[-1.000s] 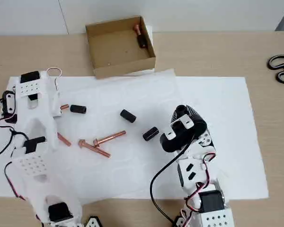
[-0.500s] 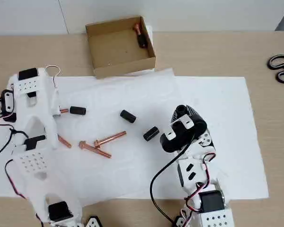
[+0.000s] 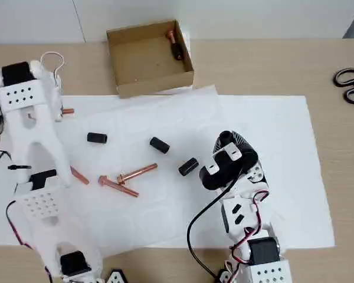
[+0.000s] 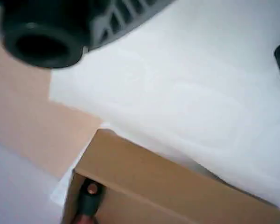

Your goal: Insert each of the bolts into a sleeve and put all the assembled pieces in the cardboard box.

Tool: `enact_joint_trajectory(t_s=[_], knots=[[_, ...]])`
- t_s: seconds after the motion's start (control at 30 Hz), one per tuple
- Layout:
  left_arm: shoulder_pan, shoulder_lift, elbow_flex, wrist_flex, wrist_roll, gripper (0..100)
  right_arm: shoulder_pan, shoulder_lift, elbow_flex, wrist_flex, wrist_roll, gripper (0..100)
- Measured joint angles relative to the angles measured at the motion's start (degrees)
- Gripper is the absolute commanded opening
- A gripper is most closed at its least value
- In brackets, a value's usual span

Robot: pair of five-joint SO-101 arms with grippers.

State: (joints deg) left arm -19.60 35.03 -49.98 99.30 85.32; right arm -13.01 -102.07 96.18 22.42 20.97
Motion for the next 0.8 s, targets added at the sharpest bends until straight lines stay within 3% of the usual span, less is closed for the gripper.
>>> enact_joint_trajectory(t_s=[0.33,0.6,0.8], knots=[[12.57,-10.55,-7.47,0.09,-36.22,1,0.0,0.0,0.0,0.0,0.0,0.3],[19.87,-25.14,-7.12,0.09,-42.37,1,-3.25,0.0,0.0,0.0,0.0,0.3],[23.74,-42.2,4.22,0.09,-42.55,1,-6.42,0.0,0.0,0.0,0.0,0.3]])
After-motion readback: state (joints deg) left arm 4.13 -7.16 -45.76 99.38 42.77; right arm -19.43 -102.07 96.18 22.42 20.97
